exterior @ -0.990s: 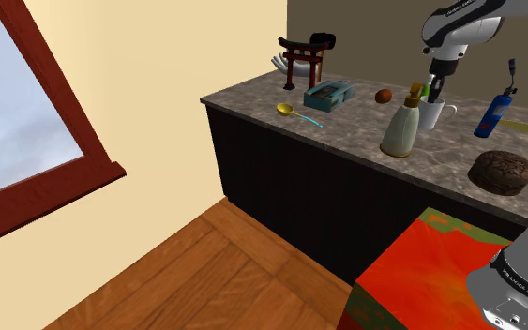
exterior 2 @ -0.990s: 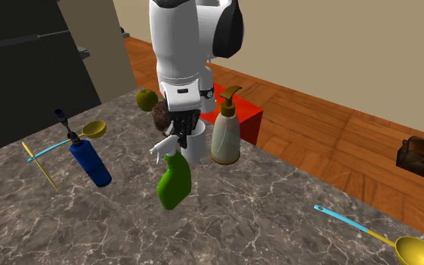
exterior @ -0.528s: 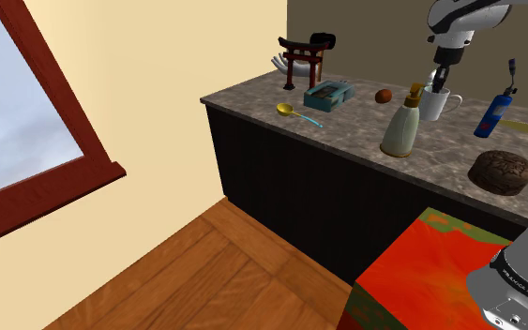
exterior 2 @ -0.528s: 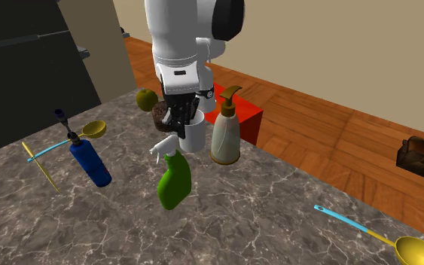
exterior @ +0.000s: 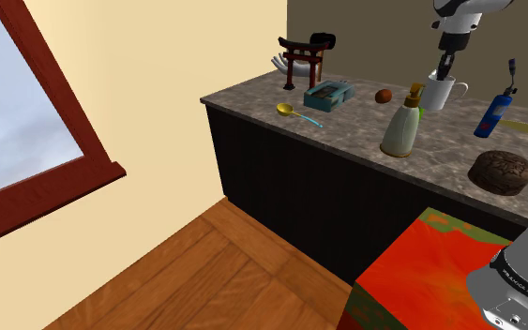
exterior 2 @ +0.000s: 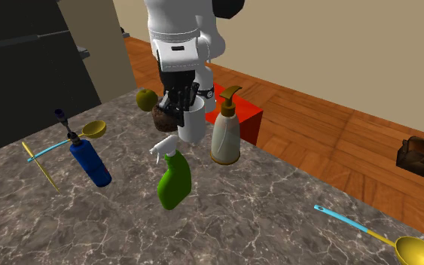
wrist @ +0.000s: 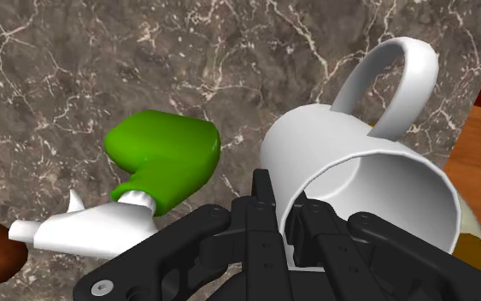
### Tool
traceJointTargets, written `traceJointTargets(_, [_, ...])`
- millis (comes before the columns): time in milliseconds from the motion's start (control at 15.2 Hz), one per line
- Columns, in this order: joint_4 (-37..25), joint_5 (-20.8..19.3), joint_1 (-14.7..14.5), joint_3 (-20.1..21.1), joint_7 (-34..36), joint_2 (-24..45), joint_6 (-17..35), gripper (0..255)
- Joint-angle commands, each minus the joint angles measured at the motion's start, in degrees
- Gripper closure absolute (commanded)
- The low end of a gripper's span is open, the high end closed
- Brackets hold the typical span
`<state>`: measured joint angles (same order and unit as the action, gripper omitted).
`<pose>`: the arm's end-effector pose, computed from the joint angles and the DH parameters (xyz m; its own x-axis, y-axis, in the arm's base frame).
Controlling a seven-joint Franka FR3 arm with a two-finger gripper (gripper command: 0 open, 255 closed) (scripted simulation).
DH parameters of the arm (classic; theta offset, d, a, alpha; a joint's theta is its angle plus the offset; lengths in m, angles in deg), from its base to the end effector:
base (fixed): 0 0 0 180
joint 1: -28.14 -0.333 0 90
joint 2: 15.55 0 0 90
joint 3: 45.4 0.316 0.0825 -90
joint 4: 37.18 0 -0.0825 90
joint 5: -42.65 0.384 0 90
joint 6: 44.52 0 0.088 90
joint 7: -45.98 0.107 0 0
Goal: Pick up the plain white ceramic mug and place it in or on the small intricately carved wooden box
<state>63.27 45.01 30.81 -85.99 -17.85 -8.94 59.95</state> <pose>0.4409 -0.3895 0.5084 0.9383 0.3436 -0.0391 0.3439 -0.9390 0.0003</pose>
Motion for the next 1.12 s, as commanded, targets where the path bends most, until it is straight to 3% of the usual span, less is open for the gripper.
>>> traceJointTargets(0, [-1.54,-0.06,0.07,-0.07,-0.06,-0.07,-1.62,255])
traceJointTargets(66, [-1.88,-0.07,0.08,-0.07,-0.06,-0.08,-1.97,255])
traceJointTargets(462, [11.31,-10.54,-0.29,0.12,3.30,-15.80,-0.92,255])
traceJointTargets(1056, [25.27,-22.08,6.55,3.69,5.13,-36.59,-5.20,255])
